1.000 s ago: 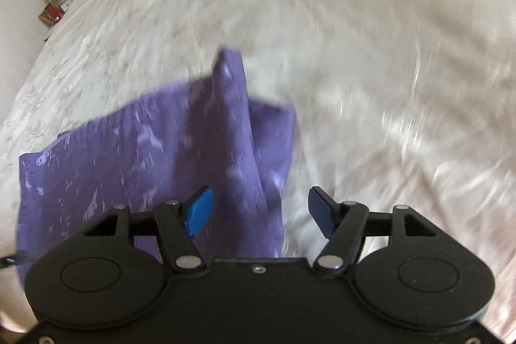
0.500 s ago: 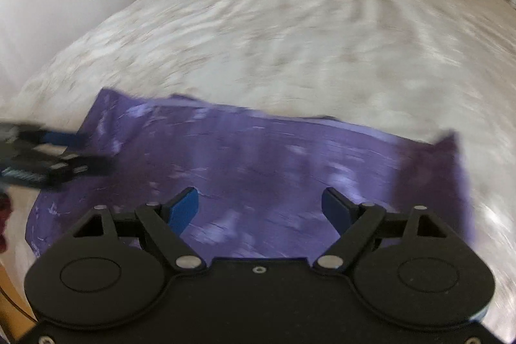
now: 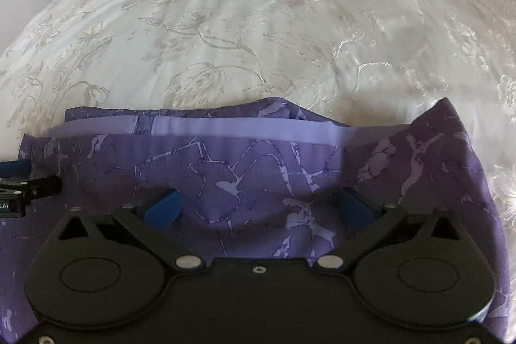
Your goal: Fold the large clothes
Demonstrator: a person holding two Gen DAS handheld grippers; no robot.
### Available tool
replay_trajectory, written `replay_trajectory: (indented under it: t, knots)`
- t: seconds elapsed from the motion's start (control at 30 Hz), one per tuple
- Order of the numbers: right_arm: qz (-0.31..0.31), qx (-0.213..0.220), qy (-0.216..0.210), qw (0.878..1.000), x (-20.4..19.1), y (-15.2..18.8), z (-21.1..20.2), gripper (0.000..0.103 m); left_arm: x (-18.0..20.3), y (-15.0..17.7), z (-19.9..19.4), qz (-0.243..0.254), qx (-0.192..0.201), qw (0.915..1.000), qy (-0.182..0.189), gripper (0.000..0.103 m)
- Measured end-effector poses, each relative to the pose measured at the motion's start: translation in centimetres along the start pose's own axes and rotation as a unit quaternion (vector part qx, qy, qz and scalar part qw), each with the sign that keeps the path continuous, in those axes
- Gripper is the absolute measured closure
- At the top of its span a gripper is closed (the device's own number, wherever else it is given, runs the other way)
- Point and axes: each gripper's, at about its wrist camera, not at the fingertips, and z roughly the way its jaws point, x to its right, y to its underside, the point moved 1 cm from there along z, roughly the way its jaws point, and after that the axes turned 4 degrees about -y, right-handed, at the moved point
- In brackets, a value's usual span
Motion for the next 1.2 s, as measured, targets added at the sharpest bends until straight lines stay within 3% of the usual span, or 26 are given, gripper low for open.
replay_trajectory:
  t: [0.37,0.77,1.03,1.1,1.17,1.2]
  knots:
    - [0.007,0.037,-0.001,0.999,-0.1,1.0,-0.4,0.0,0.2,0.0,0.3,-0.011,0.01,0.9999,-0.006,0.0]
    - [0.004,0.029,-0.005,1.0,-0.1,0.7,-0.1,0.0,0.1,-0.2,0.4,-0.01,0.006,0.9999,-0.006,0.0]
    - [-0.009,-0.005,-0.025,1.0,0.1,-0.3,0.5,0.0,-0.2,-0.2,0.5,-0.014,0.004,0.9999,0.007,0.0]
    - [-0.013,-0.011,-0.034,0.999,0.3,-0.6,0.4,0.0,-0.4,-0.5,0.1,-0.017,-0.001,0.9997,0.016,0.003]
    - [-0.019,-0.021,-0.046,0.999,0.6,-0.8,-0.1,0.0,-0.7,-0.7,-0.9,-0.021,-0.007,0.9996,0.016,0.024]
    - [-0.023,-0.027,-0.054,0.998,0.8,-1.0,-0.5,0.001,-0.7,-0.7,-1.5,-0.024,-0.007,0.9996,0.015,0.029]
